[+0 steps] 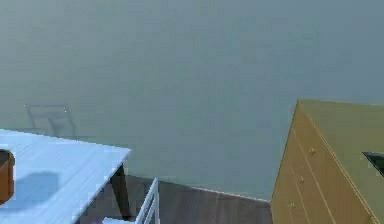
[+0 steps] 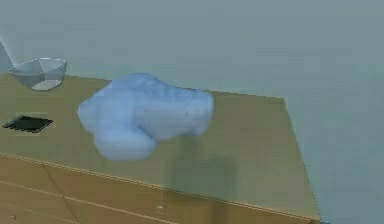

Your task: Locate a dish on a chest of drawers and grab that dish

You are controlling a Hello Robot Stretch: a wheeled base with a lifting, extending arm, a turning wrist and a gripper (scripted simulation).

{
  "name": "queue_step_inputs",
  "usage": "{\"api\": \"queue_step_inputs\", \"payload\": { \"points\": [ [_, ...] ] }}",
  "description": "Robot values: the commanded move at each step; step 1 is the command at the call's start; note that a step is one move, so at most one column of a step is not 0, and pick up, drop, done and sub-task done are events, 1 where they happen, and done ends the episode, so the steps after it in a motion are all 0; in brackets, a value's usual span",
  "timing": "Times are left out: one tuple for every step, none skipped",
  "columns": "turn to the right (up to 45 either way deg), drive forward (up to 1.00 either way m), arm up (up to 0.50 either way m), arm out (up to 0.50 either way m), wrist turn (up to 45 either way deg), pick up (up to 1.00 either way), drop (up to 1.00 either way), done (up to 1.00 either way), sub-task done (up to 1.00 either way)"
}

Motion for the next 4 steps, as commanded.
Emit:
{"api": "queue_step_inputs", "payload": {
  "points": [
    [-33.0, 0.00, 0.00, 0.00, 0.0, 0.00, 0.00, 0.00, 0.00],
    [45.0, 0.00, 0.00, 0.00, 0.0, 0.00, 0.00, 0.00, 0.00],
    [6.0, 0.00, 0.00, 0.00, 0.0, 0.00, 0.00, 0.00, 0.00],
    [0.0, 1.00, 0.00, 0.00, 0.0, 0.00, 0.00, 0.00, 0.00]
  ]
}}
